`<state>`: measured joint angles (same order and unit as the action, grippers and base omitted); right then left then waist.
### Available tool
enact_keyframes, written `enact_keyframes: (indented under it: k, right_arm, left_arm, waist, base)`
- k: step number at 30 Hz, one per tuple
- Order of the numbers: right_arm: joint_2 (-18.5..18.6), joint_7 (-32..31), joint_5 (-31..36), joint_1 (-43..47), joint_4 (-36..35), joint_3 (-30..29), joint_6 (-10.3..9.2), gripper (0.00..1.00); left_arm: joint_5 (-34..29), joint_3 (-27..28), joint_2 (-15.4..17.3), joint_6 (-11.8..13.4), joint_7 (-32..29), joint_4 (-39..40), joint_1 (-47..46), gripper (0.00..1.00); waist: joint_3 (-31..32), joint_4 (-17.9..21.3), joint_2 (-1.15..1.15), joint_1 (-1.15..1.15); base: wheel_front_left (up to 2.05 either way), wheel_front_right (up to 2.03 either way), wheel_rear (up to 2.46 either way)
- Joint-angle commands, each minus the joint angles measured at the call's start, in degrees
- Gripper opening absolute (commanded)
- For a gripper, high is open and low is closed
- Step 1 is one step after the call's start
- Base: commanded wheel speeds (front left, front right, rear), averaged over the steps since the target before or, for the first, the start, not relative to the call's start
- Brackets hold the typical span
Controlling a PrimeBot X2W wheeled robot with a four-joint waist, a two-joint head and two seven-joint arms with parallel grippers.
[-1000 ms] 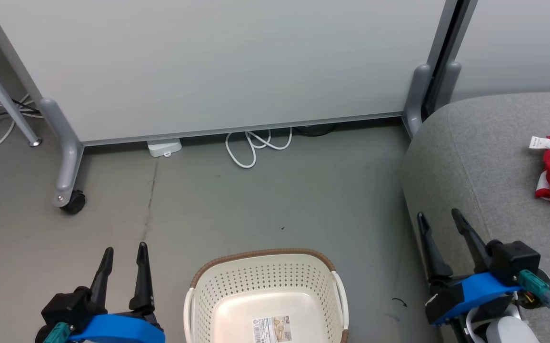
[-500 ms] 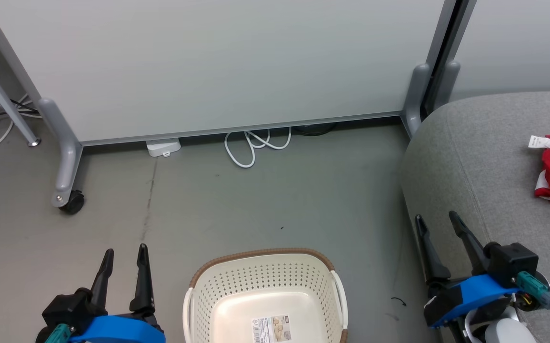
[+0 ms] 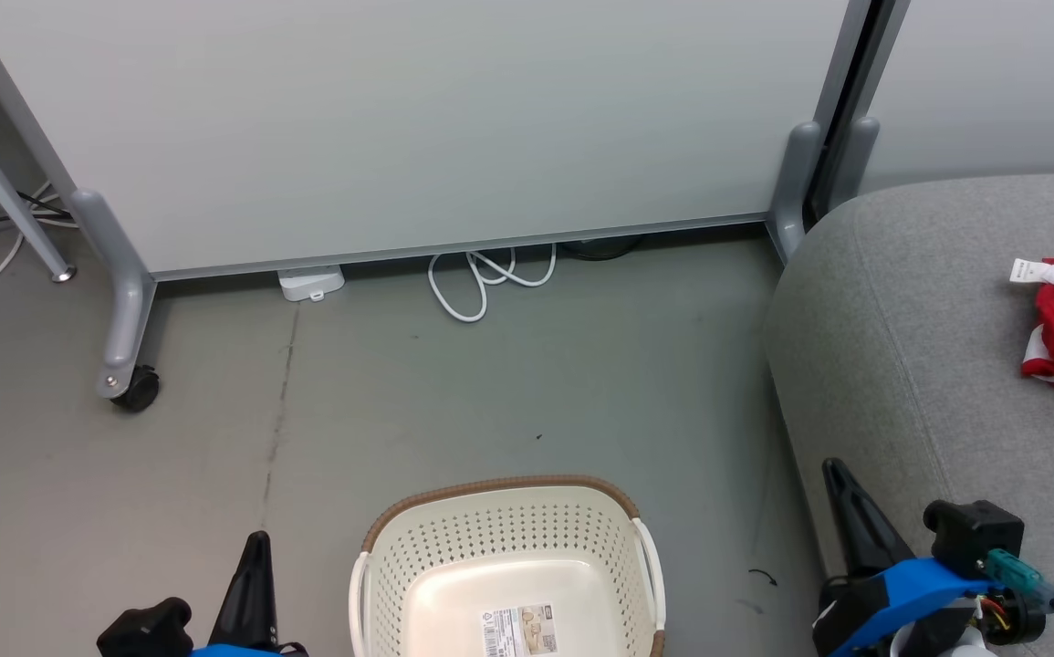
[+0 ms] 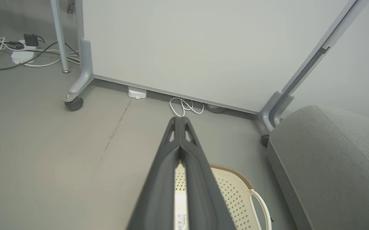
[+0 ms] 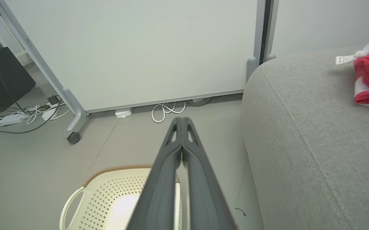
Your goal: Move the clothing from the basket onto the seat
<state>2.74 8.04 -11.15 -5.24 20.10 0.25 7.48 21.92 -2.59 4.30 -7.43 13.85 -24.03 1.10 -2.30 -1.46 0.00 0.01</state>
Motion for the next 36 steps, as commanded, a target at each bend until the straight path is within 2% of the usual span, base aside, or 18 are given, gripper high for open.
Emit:
enact_keyframes:
  k: [1,20,36]
  right_arm:
    - [0.1,-0.6,-3.1,-0.7,-1.0,-0.4,0.0,0.0]
    - [0.1,-3.9,-22.6,-0.8,-2.5,-1.9,0.0,0.0]
    - [0.1,-6.2,-35.2,-0.9,-3.4,-3.0,0.01,0.0]
  left_arm:
    - [2.6,0.5,0.2,0.0,-0.6,1.2,-1.1,0.0]
    - [19.5,2.7,-0.2,0.0,-5.5,3.5,-2.8,0.0]
    - [30.4,4.1,-0.5,0.0,-8.7,5.0,-3.9,0.0]
  waist:
    - [0.0,0.0,0.0,0.0]
    - [0.4,0.2,0.0,0.0]
    - [0.6,0.4,0.0,-0.01]
  base:
    - [0.0,0.0,0.0]
    - [0.0,0.0,0.0]
    - [0.0,0.0,0.0]
